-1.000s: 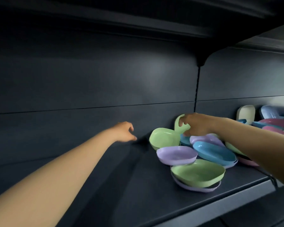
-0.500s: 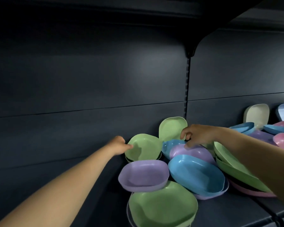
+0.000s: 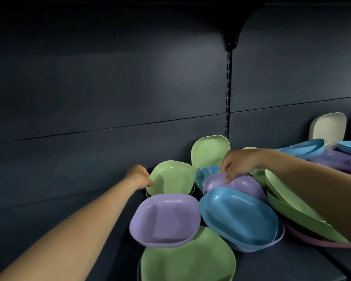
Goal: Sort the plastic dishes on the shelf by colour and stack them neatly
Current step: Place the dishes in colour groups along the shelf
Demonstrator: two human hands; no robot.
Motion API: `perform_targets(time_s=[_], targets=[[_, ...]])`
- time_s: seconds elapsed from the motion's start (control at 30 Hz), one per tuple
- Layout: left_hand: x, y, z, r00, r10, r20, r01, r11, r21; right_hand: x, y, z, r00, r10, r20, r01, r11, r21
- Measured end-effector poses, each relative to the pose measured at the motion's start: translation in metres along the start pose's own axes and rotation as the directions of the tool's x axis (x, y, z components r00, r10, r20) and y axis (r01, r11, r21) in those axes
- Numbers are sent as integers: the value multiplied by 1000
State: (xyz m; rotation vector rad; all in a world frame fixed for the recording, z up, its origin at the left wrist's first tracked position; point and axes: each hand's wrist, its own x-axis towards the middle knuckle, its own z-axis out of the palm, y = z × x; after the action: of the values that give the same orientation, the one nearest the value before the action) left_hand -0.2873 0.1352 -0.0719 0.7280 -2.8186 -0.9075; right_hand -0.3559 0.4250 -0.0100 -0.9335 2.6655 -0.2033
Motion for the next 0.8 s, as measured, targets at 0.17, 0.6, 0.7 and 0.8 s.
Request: perform_targets(time_s=[0.17, 0.6, 0.7, 0.8], targets=[[6, -1, -5, 1000, 18, 2, -18, 994, -111, -1, 4, -7, 999, -6, -33, 9, 997, 81], [8, 5, -25, 987, 119, -110, -133, 983, -129, 1, -12, -32, 925, -57, -375, 103, 989, 104], [6, 4, -31, 986, 91, -138, -111, 983, -148, 1, -17, -38, 915, -52, -399, 95, 991, 89], [0, 3, -37, 985, 75, -155, -101, 980, -171, 1, -24, -44, 892, -57, -448, 85, 995, 42]])
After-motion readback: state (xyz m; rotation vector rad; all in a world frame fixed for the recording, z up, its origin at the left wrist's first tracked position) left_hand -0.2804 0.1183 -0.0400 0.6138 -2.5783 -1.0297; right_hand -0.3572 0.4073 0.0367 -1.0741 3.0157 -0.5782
